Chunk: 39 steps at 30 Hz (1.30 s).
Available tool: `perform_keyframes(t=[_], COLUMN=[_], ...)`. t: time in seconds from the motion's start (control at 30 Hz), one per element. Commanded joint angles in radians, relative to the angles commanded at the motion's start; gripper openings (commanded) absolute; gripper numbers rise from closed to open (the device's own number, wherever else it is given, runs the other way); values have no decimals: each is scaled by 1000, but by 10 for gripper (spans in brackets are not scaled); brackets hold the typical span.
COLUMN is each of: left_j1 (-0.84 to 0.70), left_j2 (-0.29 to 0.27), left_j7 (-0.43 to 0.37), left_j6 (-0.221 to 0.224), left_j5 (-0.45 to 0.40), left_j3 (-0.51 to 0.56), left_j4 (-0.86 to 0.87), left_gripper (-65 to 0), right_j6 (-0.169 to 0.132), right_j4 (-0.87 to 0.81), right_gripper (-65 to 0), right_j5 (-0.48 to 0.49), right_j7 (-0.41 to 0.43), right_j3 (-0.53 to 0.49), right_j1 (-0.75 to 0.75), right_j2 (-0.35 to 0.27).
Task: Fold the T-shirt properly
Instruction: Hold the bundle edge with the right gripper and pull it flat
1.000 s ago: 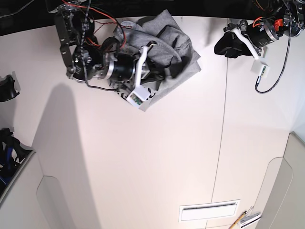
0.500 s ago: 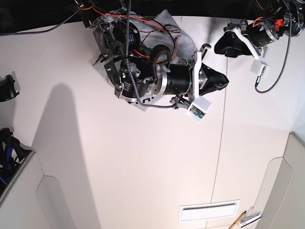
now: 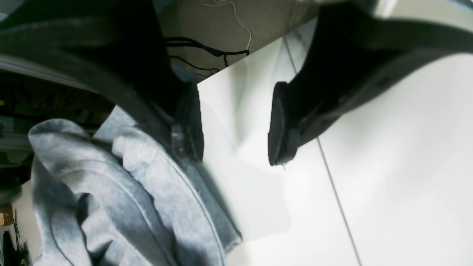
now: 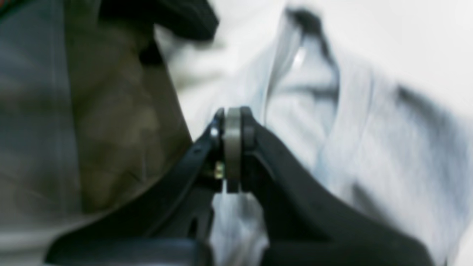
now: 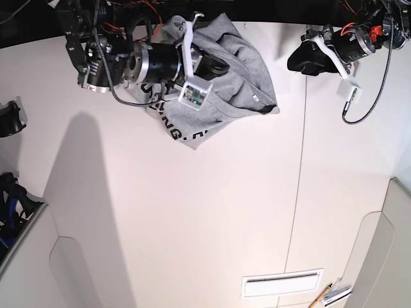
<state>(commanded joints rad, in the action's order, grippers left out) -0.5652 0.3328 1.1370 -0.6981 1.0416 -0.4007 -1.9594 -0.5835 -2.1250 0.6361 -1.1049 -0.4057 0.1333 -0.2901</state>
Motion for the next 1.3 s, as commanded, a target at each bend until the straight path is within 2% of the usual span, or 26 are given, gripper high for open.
perform_keyframes(t=[0.13,0.23,0.33,0.37,0.43,0.47,0.53,0.6,0.7,0.77,0.8,0.87,0.93,1.07,1.1,1.2,1.3], left_j1=[0,0,0,0,0,0,0,0,0,0,0,0,0,0,0,0,0], left_j2=[0,0,0,0,0,0,0,1,0,0,0,0,0,0,0,0,1], left_j7=[0,0,0,-3,-3,-3,-3,-3,-3,-3,-3,-3,-3,-4,-4,-4,-4], left_j6=[0,0,0,0,0,0,0,0,0,0,0,0,0,0,0,0,0], left_j5=[-10,-18,-22,-22,-22,-22,-24,-30,-29,-29,-29,-29,-29,-29,-29,-29,-29], left_j3=[0,0,0,0,0,0,0,0,0,0,0,0,0,0,0,0,0], left_j4=[0,0,0,0,0,0,0,0,0,0,0,0,0,0,0,0,0], left_gripper=[-331,-331,-331,-331,-331,-331,-331,-331,-331,-331,-331,-331,-331,-331,-331,-331,-331], right_j6=[0,-20,-18,-18,-18,-18,-18,-13,43,101,119,127,127,128,128,128,128], right_j4=[-125,-171,-167,-161,-136,-114,-65,-29,13,45,64,100,124,124,124,116,62], right_gripper=[-650,-650,-650,-548,-274,-192,-193,-194,-194,-194,-195,-198,-274,-615,-650,-650,-650], right_j5=[0,-1,-27,-34,-55,-96,-189,-232,-370,-450,-473,-482,-479,-480,-479,-477,-436], right_j7=[-3,-16,-11,0,60,98,166,170,200,224,224,225,226,225,225,218,196], right_j3=[3,5,4,4,2,-6,-53,-145,-300,-367,-386,-403,-406,-406,-406,-406,-406], right_j1=[87,133,142,142,142,141,134,103,43,10,-5,-34,-45,-45,-45,-44,-44], right_j2=[-129,-220,-275,-278,-277,-273,-272,-272,-271,-269,-264,-248,-225,-190,-188,-189,-189])
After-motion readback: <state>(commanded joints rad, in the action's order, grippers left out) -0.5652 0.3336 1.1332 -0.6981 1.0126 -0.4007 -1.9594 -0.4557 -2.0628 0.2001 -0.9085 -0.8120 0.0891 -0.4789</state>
